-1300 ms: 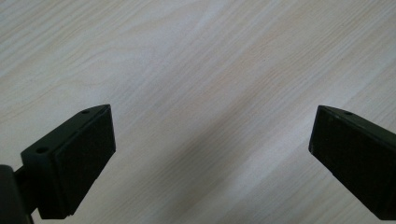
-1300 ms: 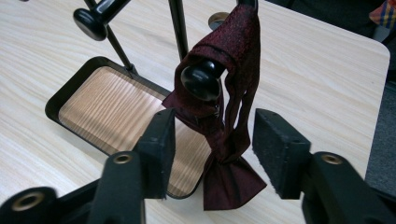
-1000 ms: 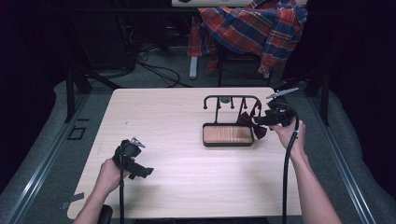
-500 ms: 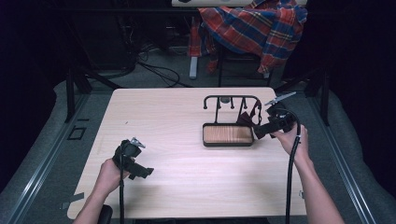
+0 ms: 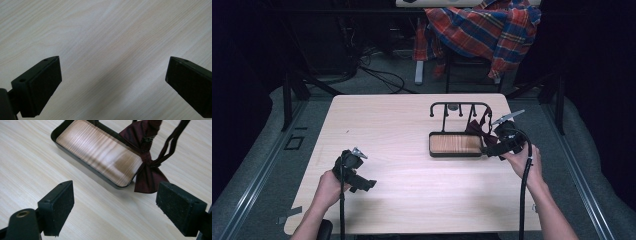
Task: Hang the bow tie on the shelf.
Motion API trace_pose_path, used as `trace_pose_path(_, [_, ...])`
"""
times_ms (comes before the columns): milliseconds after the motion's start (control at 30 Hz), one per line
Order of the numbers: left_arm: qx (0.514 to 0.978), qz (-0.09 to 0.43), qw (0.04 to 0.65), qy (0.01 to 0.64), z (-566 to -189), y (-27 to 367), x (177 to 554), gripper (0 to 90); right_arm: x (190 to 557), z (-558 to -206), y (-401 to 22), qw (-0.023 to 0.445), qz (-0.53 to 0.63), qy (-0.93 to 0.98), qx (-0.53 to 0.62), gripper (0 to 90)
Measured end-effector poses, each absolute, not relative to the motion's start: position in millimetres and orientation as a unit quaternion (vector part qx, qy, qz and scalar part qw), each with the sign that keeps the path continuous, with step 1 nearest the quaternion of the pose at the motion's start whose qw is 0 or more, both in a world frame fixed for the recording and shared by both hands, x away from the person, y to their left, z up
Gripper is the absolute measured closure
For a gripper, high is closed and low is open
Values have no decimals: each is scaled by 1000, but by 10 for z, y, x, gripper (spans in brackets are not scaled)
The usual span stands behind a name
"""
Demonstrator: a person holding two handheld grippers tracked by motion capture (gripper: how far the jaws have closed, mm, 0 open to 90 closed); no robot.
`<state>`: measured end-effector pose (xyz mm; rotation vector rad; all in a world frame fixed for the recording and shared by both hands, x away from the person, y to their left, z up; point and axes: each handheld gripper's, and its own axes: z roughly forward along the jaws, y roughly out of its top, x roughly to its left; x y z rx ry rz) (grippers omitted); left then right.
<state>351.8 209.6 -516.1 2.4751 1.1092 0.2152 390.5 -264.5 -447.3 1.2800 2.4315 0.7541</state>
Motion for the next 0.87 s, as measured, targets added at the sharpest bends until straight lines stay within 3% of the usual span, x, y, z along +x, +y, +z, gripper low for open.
trace_pose_path(567, [895,79,188,397,-5198,2050,3509,18,3436,-4608,-2500,131,244,876,396,130])
trace_pose_path(867, [898,80,182,393,-5208,2022,3512,21,3493,-4676,-2591,132,235,877,397,154])
